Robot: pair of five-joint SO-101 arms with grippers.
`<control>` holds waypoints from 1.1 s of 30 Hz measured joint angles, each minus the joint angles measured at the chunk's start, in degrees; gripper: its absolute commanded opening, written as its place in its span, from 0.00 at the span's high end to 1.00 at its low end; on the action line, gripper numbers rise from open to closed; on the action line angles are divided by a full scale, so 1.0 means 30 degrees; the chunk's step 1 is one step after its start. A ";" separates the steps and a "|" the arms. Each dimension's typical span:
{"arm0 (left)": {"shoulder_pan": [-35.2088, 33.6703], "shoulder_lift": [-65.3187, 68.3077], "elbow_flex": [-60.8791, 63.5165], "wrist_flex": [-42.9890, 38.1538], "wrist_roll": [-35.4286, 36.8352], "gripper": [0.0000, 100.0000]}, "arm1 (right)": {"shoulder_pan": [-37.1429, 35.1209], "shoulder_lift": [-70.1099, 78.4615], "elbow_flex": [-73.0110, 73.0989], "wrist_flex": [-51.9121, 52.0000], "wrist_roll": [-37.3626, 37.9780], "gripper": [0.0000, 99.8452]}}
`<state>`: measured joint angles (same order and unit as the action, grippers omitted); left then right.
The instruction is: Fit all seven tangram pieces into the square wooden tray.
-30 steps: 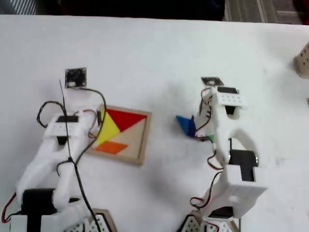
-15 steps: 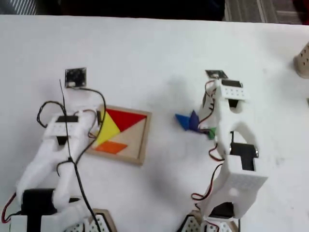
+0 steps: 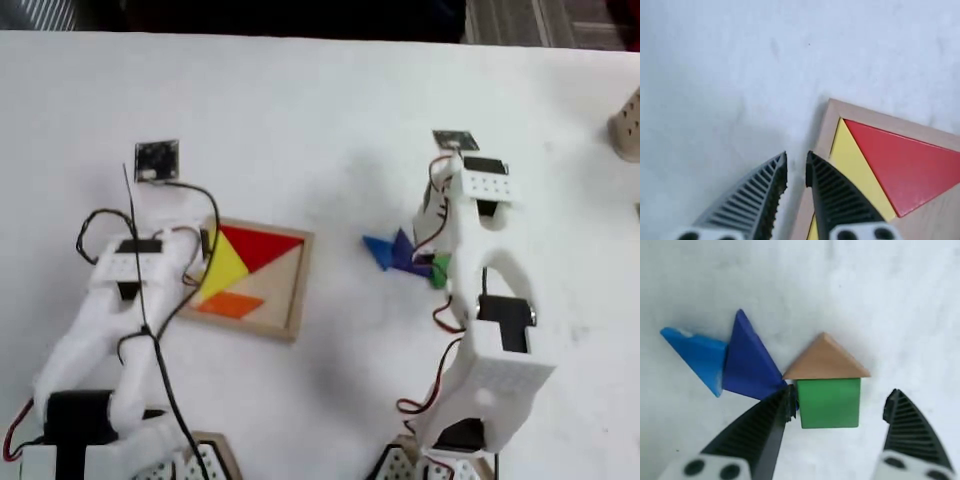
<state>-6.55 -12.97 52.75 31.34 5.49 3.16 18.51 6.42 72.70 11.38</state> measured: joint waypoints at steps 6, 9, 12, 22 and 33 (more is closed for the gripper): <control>0.0000 0.0000 0.0000 0.0000 0.0000 0.92 | -0.0527 0.2227 -0.0557 -0.1026 0.2813 0.72; 0.0000 0.0000 0.0000 0.0000 0.0000 0.92 | -0.0615 0.2315 -0.0615 -0.0908 0.4689 0.72; 0.0000 0.0000 0.0000 0.0000 0.0000 0.92 | -0.0615 0.2315 -0.0615 -0.0908 0.5304 0.72; 0.0000 0.0000 0.0000 0.0029 0.0000 0.92 | -0.0645 0.2344 -0.0938 -0.1084 0.5509 0.72; 0.0000 0.0000 0.0000 0.0029 0.0000 0.92 | -0.2344 0.2520 -0.2549 -0.0352 -0.1582 0.72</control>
<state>-6.55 -12.97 52.75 31.43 5.49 -3.87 26.07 -1.23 71.65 6.64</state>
